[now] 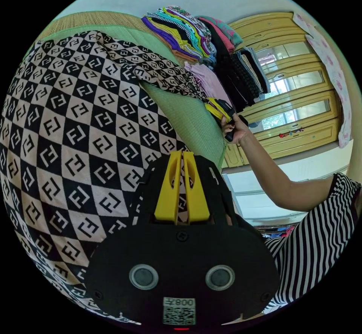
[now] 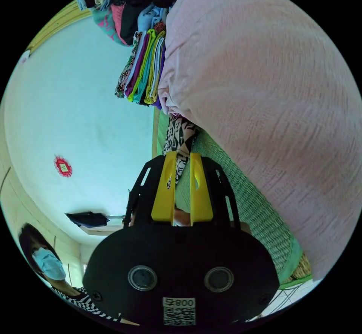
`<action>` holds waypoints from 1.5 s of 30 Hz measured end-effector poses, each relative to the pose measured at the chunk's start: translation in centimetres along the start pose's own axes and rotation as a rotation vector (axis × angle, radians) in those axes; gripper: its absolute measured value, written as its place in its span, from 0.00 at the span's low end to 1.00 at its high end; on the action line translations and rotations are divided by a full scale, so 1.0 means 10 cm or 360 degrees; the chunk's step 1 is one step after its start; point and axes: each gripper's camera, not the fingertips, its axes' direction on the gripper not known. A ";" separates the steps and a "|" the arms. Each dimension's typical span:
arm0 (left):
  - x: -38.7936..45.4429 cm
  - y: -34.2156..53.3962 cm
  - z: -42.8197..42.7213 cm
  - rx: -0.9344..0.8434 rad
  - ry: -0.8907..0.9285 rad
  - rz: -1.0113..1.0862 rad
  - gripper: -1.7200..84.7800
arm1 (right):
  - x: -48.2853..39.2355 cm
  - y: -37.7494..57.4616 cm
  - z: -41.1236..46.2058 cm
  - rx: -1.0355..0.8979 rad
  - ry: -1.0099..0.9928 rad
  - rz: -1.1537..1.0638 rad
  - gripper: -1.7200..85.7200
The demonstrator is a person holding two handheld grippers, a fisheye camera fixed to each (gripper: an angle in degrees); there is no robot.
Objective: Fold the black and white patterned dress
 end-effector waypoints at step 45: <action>-0.41 -1.29 -2.84 0.0732 0.0732 -0.0088 0.05 | -1.78 1.93 2.66 -0.0801 -0.0747 -0.0497 0.04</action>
